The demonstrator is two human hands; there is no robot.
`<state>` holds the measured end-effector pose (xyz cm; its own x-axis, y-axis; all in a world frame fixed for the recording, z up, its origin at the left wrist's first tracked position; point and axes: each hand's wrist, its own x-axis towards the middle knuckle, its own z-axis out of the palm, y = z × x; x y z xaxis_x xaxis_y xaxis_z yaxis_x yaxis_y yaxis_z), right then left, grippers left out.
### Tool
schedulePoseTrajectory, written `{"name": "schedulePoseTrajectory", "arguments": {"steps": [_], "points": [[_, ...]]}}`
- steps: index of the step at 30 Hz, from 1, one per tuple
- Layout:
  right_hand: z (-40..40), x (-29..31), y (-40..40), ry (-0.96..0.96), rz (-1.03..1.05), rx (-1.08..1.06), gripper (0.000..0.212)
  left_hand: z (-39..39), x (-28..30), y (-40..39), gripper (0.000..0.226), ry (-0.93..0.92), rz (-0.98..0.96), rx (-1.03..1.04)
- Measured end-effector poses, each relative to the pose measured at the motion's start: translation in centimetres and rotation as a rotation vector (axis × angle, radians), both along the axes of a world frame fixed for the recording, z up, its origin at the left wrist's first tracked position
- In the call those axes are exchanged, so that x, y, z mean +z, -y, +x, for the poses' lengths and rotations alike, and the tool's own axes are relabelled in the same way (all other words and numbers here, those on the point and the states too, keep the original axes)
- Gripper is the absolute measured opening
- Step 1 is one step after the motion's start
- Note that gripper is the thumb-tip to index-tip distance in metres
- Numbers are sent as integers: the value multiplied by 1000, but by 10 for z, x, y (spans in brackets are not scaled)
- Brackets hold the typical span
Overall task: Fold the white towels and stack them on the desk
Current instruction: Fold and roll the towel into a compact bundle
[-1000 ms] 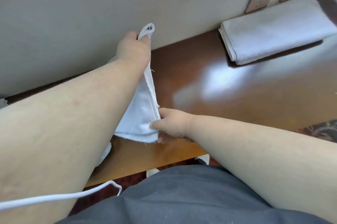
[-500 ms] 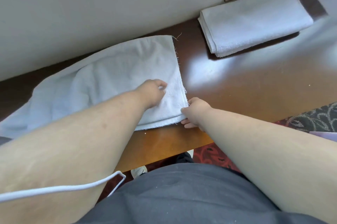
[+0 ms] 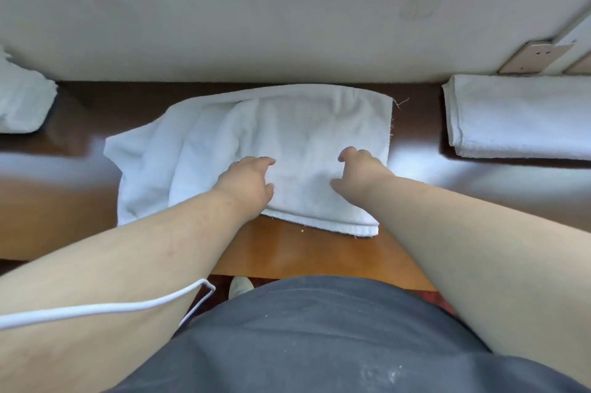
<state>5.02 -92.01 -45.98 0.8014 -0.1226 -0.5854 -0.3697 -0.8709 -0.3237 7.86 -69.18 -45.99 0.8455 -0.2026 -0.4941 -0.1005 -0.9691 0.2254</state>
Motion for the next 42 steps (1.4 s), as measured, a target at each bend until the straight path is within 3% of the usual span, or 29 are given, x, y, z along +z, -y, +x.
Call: {"name": "schedulePoseTrajectory", "arguments": {"steps": [5, 13, 17, 26, 31, 33, 35, 37, 40, 42], "points": [[29, 11, -80, 141, 51, 223, 54, -9, 15, -74, 64, 7, 53, 170], [102, 26, -235, 309, 31, 551, 50, -18, -2, -208, 71, -173, 78, 382], [138, 19, -304, 258, -57, 652, 54, -15, -19, -256, 71, -235, 52, 439], [186, -7, -385, 142, -174, 723, 62, 10, -56, -298, 77, -247, -383, 690], [198, -24, -408, 23, -290, 694, 75, 22, -66, -305, 66, -289, -389, 678], [206, -26, -413, -20, -383, 752, 61, 23, -67, -307, 56, -328, -415, 630], [216, -22, -416, 40, -398, 855, 23, 24, -67, -309, 45, -342, -437, 597], [224, -15, -417, 156, -224, 819, 7, 24, -64, -313, 33, -355, -428, 584], [238, -4, -411, 366, 70, 540, 16, 29, -57, -325, 26, -380, -442, 582], [250, -1, -412, 395, 157, 364, 25, 37, -53, -335, 21, -317, -461, 645]]}}
